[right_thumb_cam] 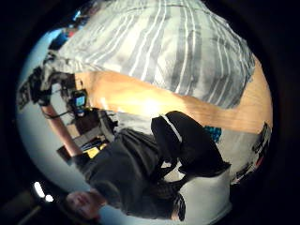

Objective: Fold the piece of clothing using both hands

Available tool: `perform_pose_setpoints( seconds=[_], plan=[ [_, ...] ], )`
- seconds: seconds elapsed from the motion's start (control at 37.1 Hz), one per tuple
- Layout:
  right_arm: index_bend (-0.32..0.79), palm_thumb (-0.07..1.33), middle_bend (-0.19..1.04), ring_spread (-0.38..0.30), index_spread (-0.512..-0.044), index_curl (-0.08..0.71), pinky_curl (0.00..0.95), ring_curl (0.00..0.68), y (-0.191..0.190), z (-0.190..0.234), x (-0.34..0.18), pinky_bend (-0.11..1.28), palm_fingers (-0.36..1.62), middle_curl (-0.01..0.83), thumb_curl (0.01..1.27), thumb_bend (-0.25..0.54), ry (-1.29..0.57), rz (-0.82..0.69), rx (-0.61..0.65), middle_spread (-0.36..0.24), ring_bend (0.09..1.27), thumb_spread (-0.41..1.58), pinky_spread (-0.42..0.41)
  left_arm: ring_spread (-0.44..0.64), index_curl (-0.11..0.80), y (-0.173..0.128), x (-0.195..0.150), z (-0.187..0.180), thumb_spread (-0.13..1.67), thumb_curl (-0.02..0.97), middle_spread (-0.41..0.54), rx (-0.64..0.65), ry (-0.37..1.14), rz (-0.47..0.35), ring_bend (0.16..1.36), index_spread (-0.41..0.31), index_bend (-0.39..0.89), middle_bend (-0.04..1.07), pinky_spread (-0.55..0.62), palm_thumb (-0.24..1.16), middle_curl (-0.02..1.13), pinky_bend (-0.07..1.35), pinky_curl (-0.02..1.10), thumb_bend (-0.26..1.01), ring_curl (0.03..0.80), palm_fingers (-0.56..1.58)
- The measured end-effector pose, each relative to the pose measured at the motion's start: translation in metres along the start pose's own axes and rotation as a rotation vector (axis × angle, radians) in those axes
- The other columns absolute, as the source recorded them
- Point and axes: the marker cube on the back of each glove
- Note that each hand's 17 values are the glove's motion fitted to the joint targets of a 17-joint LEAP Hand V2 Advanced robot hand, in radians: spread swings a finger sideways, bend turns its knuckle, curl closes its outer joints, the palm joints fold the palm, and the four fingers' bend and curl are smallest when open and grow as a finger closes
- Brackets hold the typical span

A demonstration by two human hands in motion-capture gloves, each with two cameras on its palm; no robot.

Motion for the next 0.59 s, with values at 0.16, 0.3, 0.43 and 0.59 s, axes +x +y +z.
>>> perform_pose_setpoints(
  seconds=[0.16,0.3,0.43,0.59],
  plan=[
    [0.14,0.59,0.31,0.021,-0.28,0.183,0.332,0.33,-0.024,0.035,-0.015,0.56,0.44,0.39,0.25,0.002,0.043,-0.007,0.089,-0.021,0.57,1.19,0.155,-0.36,0.419,0.006,-0.003,-0.003,1.1,0.472,-0.304,-0.007,-0.003,-0.001,0.64,-0.264,0.17,0.4,-0.47,0.81,0.53,0.66,0.4,0.05,0.433,1.24],
    [0.14,0.82,0.34,-0.091,-0.256,0.2,0.333,0.353,-0.036,0.038,-0.01,0.6,0.92,0.409,0.32,0.097,0.015,0.026,0.218,-0.081,0.67,1.13,-0.032,-0.36,0.424,0.013,-0.008,0.003,1.1,0.482,-0.306,-0.031,0.001,0.002,0.64,-0.265,0.17,0.39,-0.47,0.82,0.54,0.65,0.4,0.03,0.438,1.24],
    [0.19,0.98,0.36,-0.159,-0.258,0.254,0.367,0.395,-0.022,0.02,-0.007,0.62,1.18,0.44,0.41,0.134,-0.037,0.022,0.265,-0.117,0.69,0.98,-0.17,-0.36,0.428,0.024,-0.008,0.014,1.09,0.491,-0.308,-0.071,0.055,0.045,0.63,-0.266,0.16,0.39,-0.47,0.83,0.55,0.64,0.41,0.01,0.442,1.24],
    [0.18,1.04,0.37,-0.192,-0.249,0.311,0.408,0.434,-0.018,0.013,-0.003,0.64,1.24,0.469,0.47,0.111,-0.083,-0.018,0.265,-0.129,0.7,0.84,-0.229,-0.36,0.434,0.039,-0.005,0.027,1.1,0.5,-0.309,-0.134,0.127,0.102,0.63,-0.266,0.16,0.38,-0.47,0.84,0.56,0.63,0.41,-0.01,0.446,1.25]
  ],
)
